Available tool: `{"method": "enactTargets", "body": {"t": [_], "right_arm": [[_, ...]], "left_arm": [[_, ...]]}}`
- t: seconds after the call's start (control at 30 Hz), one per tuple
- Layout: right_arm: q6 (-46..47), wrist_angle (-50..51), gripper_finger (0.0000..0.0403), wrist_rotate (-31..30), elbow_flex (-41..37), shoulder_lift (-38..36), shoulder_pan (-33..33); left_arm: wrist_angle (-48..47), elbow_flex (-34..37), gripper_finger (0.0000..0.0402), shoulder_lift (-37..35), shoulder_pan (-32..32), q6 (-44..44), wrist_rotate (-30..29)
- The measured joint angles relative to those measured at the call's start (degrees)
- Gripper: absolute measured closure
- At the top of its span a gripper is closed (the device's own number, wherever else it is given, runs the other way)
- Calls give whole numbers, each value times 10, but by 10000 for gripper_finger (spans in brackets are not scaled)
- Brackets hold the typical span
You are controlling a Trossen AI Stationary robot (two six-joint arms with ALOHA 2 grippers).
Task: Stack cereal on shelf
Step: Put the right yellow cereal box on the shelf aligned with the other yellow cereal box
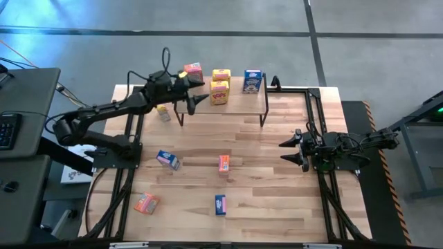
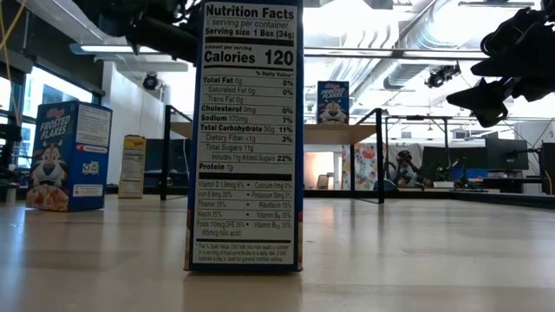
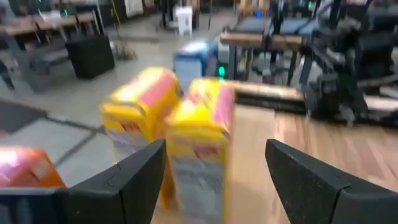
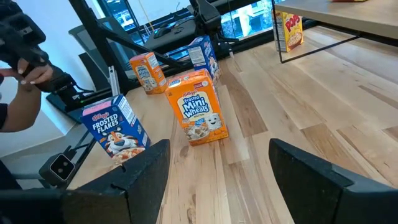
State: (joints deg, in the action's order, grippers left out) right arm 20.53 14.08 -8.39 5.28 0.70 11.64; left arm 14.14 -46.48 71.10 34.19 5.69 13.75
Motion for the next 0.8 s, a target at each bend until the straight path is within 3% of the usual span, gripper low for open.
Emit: {"method": "enactTargets", "body": {"t": [0.3,0.8], "right_arm": [[0,0,137,0,0,0,0],[0,0,137,0,0,0,0]], "left_arm": [[-7,0,135,27,-40,2,-55],[39,0,135,62,-50,-5,-56]]}}
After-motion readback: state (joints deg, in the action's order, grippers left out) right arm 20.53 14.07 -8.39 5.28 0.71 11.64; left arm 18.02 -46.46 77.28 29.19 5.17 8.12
